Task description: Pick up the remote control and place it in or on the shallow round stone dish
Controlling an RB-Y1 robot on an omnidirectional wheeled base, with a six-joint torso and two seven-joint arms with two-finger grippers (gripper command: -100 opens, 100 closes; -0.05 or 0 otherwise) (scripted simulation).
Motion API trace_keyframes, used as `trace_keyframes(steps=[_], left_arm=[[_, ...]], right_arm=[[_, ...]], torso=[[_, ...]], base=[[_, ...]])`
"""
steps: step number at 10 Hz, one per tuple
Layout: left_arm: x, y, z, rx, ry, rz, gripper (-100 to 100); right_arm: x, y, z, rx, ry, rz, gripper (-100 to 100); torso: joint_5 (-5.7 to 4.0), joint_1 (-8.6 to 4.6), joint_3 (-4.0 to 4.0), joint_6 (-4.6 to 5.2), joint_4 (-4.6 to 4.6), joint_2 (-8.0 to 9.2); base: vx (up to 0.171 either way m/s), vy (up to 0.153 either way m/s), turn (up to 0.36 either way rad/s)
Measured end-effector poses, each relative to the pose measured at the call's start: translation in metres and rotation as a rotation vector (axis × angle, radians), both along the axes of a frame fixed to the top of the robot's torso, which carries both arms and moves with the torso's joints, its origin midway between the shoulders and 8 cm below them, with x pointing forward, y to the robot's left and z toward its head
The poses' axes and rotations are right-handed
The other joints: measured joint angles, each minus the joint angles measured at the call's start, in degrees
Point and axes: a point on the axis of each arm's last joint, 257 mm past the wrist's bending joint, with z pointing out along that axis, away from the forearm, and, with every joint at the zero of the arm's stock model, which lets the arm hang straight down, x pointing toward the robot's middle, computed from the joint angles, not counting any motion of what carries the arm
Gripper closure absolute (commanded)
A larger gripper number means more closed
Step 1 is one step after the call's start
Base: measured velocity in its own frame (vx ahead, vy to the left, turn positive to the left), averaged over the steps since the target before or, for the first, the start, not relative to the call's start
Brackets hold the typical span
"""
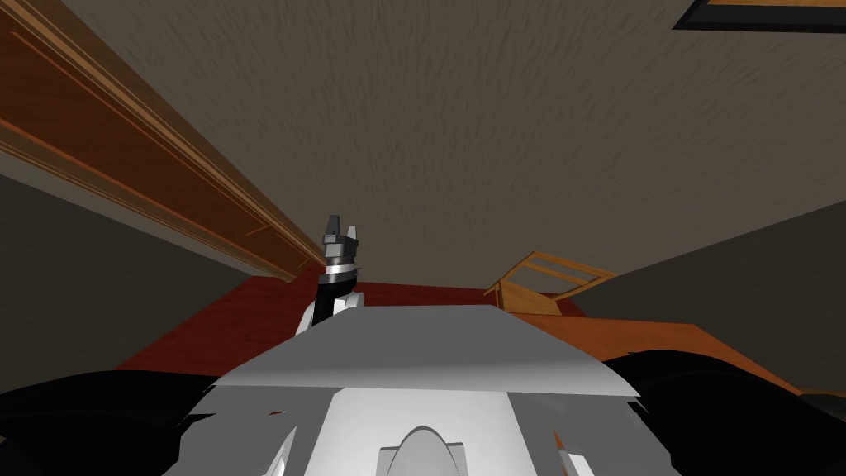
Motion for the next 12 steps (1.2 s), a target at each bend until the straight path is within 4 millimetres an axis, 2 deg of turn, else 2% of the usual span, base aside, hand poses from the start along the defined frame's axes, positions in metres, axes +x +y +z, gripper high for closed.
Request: trace_keyframes(steps=[1,5,9,12], left_arm=[[0.0,0.0,0.0,0.0,0.0,0.0,0],[0.0,0.0,0.0,0.0,0.0,0.0,0],[0.0,0.0,0.0,0.0,0.0,0.0,0],[0.0,0.0,0.0,0.0,0.0,0.0,0]], right_arm=[[0.0,0.0,0.0,0.0,0.0,0.0,100],[0.028,-0.029,0.008,0.002,-0.004,0.046,100],[0.047,-0.044,0.011,0.005,-0.002,0.077,100],[0.075,-0.068,0.02,0.001,-0.004,0.12,100]], torso=[[0.0,0.0,0.0,0.0,0.0,0.0],[0.07,0.24,0.0,0.02,0.0,0.01],[0.07,0.13,-0.02,0.01,-0.03,-0.01],[0.12,0.27,-0.01,0.05,-0.02,0.0]], base=[[-0.004,0.014,-0.125],[-0.008,0.047,-0.129],[-0.005,0.025,-0.101],[-0.012,0.044,-0.12]])
